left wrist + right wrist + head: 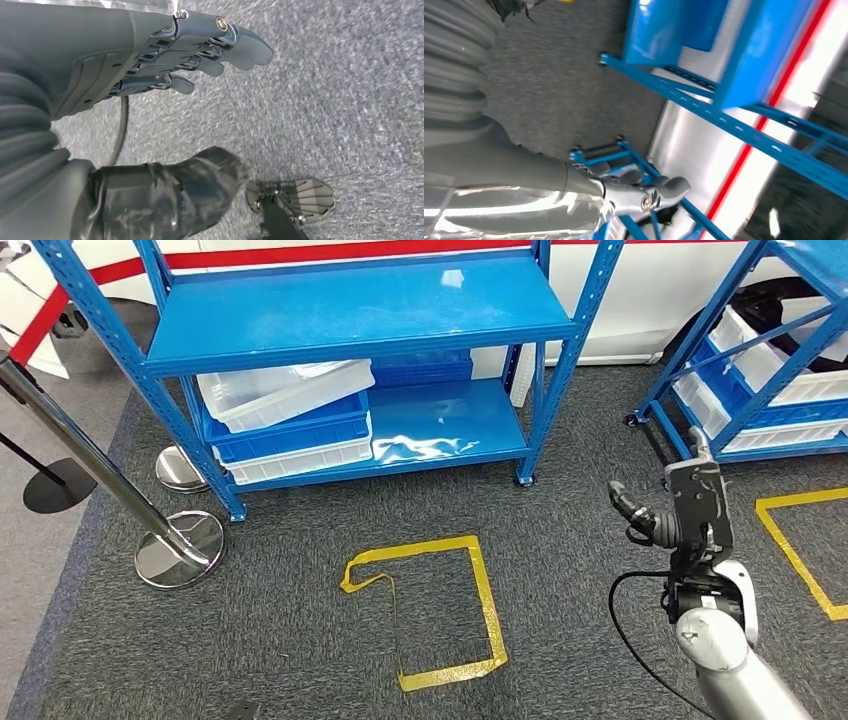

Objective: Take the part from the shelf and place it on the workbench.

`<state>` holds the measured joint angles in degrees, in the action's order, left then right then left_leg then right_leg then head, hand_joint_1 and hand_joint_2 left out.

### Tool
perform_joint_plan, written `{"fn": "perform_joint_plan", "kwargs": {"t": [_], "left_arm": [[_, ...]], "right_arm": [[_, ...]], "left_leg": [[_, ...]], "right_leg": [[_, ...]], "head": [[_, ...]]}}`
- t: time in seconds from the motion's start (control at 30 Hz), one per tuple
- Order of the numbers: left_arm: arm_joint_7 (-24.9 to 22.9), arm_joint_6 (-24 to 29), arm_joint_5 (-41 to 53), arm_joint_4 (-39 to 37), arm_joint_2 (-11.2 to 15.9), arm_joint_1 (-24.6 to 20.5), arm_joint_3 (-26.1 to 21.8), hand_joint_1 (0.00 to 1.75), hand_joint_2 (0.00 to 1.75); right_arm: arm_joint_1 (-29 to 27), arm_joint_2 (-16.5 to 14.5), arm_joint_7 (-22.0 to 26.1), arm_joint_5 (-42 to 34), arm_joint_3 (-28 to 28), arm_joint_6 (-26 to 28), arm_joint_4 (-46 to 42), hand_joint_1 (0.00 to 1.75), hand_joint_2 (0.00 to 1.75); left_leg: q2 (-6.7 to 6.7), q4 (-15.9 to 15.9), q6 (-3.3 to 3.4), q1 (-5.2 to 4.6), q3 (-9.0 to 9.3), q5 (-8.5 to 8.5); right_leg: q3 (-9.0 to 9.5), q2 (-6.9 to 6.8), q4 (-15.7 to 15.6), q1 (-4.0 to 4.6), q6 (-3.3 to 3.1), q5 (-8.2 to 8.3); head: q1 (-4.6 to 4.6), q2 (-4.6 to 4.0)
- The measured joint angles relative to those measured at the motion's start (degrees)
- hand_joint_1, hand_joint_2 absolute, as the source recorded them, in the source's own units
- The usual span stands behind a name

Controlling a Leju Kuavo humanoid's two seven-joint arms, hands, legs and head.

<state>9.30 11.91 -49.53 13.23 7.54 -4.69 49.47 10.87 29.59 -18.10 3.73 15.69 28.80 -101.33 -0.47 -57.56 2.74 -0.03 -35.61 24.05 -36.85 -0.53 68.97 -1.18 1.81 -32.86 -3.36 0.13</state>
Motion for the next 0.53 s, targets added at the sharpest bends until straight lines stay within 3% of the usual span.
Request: {"fn": "perform_joint_plan", "kwargs": {"t": [0.03,0.07,0.1,0.17,0.23,0.37,0.43,0.53], "left_arm": [[-0.15,-0.22,0.91,0.1,-0.11,0.01,-0.48,0.0,1.75],[-0.34,-0.44,1.78,0.25,-0.25,0.04,-0.99,0.0,1.75],[-0.52,-0.65,2.64,0.48,-0.41,0.06,-1.49,0.0,1.75],[-0.83,-1.07,4.4,1.11,-0.78,0.06,-2.53,0.0,1.75],[-1.08,-1.49,6.11,1.78,-1.08,0.02,-3.7,0.0,1.75],[-1.81,-2.33,9.85,2.81,-1.49,0.65,-6.41,0.0,1.75],[-2.16,-2.79,11.84,3.15,-1.74,1.26,-7.89,0.0,1.75],[-2.68,-3.39,14.45,3.29,-1.92,2.46,-9.94,0.0,1.75]], "right_arm": [[-0.69,-0.19,0.28,-0.1,0.0,-0.53,1.27,0.0,1.75],[-1.46,-0.43,0.57,-0.21,0.0,-1.05,2.62,0.0,1.75],[-2.22,-0.67,0.85,-0.31,0.0,-1.55,3.94,0.0,1.75],[-3.38,-1.19,1.48,-0.46,0.0,-2.56,6.68,0.0,1.75],[-4.24,-1.79,2.1,-0.57,0.0,-3.54,9.38,0.0,1.75],[-6.28,-3.32,3.43,-0.78,-0.02,-5.68,14.56,0.0,1.75],[-6.81,-4.22,4.15,-0.86,-0.06,-6.84,16.98,0.0,1.75],[-7.37,-5.51,5.11,-0.99,-0.14,-8.38,20.08,0.0,1.75]], "left_leg": [[-0.06,-0.03,0.13,-0.04,0.0,0.05],[-0.15,-0.09,0.17,-0.08,0.01,0.12],[-0.27,-0.21,0.17,-0.09,0.02,0.21],[-0.54,-0.72,-0.07,-0.09,0.02,0.53],[-0.73,-1.44,-0.58,-0.3,-0.18,0.98],[-0.8,-1.73,-1.66,-0.43,-0.37,1.18],[-0.55,-4.04,-2.38,-0.29,-1.34,2.88],[-0.34,-12.52,-3.16,-0.02,-5.11,7.46]], "right_leg": [[-1.88,0.08,3.41,0.0,0.14,-1.15],[-3.1,0.13,5.35,-0.03,0.26,-1.3],[-3.4,0.14,5.3,-0.07,0.34,-0.38],[-1.07,0.18,-0.61,-0.21,0.34,3.69],[1.65,0.36,-6.79,-0.11,-0.02,6.09],[2.44,0.46,-8.56,-0.03,-1.41,6.43],[2.56,0.42,-8.85,-0.25,-2.11,6.66],[2.59,0.31,-8.92,-0.27,-2.55,6.65]], "head": [[0.03,0.0],[0.05,0.0],[0.07,0.0],[0.11,0.0],[0.09,0.0],[0.03,0.0],[-0.04,0.0],[-0.12,0.0]]}}
